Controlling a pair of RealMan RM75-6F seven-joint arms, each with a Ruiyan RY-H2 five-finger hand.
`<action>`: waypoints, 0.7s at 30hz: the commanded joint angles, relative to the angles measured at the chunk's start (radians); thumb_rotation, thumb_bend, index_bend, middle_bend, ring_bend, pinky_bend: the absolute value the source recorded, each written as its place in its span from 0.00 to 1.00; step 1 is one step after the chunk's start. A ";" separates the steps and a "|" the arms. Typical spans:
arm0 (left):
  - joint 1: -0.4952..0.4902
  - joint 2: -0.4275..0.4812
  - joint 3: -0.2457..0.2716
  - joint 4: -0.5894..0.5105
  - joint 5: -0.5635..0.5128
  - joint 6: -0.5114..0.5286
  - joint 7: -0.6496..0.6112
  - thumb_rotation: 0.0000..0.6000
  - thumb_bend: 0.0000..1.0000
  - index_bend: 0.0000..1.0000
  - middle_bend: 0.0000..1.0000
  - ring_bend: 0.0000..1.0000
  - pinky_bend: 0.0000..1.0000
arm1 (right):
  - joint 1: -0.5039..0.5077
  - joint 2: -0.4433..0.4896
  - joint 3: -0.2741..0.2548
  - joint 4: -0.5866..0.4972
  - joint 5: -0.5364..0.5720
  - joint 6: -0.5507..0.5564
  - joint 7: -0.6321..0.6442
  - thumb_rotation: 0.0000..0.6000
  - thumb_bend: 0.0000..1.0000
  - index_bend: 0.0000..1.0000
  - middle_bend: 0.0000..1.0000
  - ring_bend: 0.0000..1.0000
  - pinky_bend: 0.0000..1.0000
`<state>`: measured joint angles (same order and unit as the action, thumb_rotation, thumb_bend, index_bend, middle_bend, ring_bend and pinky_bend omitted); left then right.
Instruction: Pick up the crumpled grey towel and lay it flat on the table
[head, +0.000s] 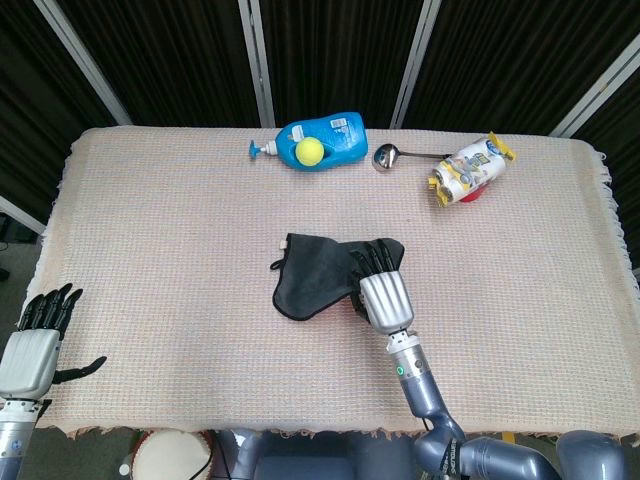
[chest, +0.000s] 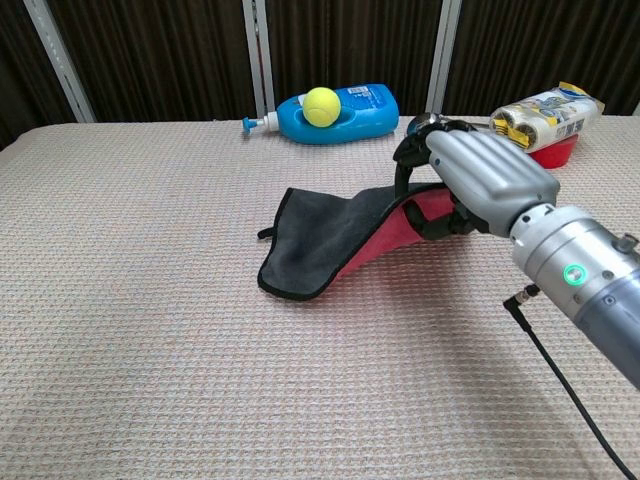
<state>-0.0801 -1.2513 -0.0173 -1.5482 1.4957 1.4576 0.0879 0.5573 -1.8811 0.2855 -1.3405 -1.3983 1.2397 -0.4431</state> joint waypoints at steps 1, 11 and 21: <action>-0.002 -0.001 -0.001 -0.002 -0.008 -0.007 -0.001 1.00 0.03 0.00 0.00 0.00 0.00 | 0.037 0.021 0.050 -0.014 0.045 -0.035 -0.055 1.00 0.57 0.58 0.24 0.11 0.03; -0.019 -0.030 -0.029 -0.038 -0.068 -0.041 0.041 1.00 0.03 0.00 0.00 0.00 0.00 | 0.095 0.080 0.138 -0.100 0.138 -0.062 -0.159 1.00 0.57 0.58 0.24 0.11 0.03; -0.098 -0.100 -0.103 -0.124 -0.127 -0.093 0.148 1.00 0.08 0.03 0.00 0.00 0.00 | 0.165 0.092 0.198 -0.194 0.248 -0.058 -0.304 1.00 0.57 0.58 0.24 0.11 0.03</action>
<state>-0.1670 -1.3405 -0.1094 -1.6612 1.3790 1.3738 0.2260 0.7091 -1.7902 0.4731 -1.5237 -1.1639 1.1797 -0.7320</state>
